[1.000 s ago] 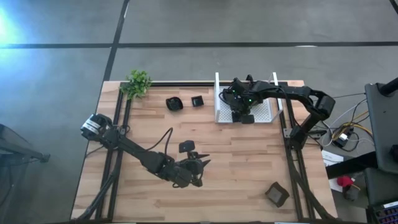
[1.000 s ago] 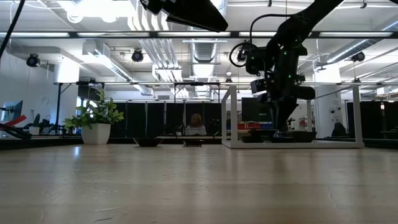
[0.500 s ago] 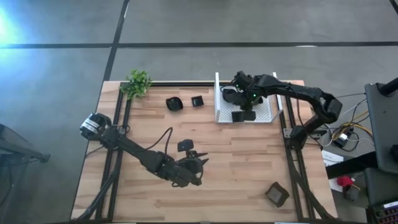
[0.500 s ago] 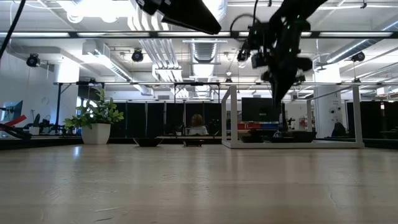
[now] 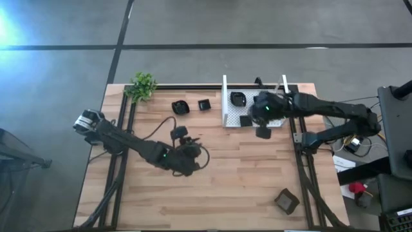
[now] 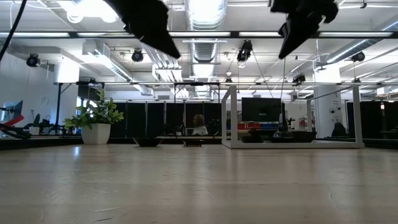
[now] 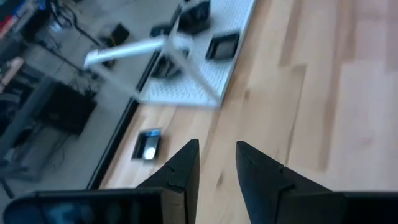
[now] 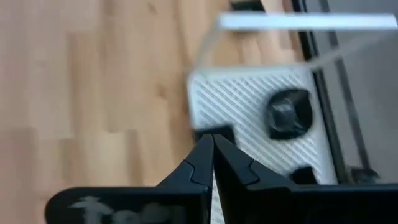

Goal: Pick & Place Mini shaped plates
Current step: Stack the leaf shaped plate on top of the other leaf shaped plates on the shelf

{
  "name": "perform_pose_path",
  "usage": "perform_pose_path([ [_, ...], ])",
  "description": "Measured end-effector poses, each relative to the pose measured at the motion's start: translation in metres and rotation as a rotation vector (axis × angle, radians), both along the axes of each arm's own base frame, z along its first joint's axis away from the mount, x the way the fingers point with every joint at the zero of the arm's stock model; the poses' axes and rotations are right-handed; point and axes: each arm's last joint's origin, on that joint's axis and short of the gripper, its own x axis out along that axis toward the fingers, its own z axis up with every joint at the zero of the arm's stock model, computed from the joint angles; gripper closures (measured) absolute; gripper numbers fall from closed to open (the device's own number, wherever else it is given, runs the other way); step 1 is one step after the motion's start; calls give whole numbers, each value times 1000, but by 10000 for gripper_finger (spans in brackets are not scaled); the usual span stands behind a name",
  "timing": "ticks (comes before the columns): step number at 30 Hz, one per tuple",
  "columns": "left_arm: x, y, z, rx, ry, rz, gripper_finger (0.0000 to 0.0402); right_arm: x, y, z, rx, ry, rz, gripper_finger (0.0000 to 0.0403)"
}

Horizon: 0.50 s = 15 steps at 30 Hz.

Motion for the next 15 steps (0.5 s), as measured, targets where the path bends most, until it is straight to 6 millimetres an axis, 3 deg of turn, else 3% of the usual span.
perform_pose_path([
  [12, -21, 89, -19, -219, 209, -3, 300, -4, 65, -1, 33, -174, 184, 394],
  [15, -29, 112, -27, -177, 302, -55, 300, -3, 74, 1, 38, -209, 225, 394],
])
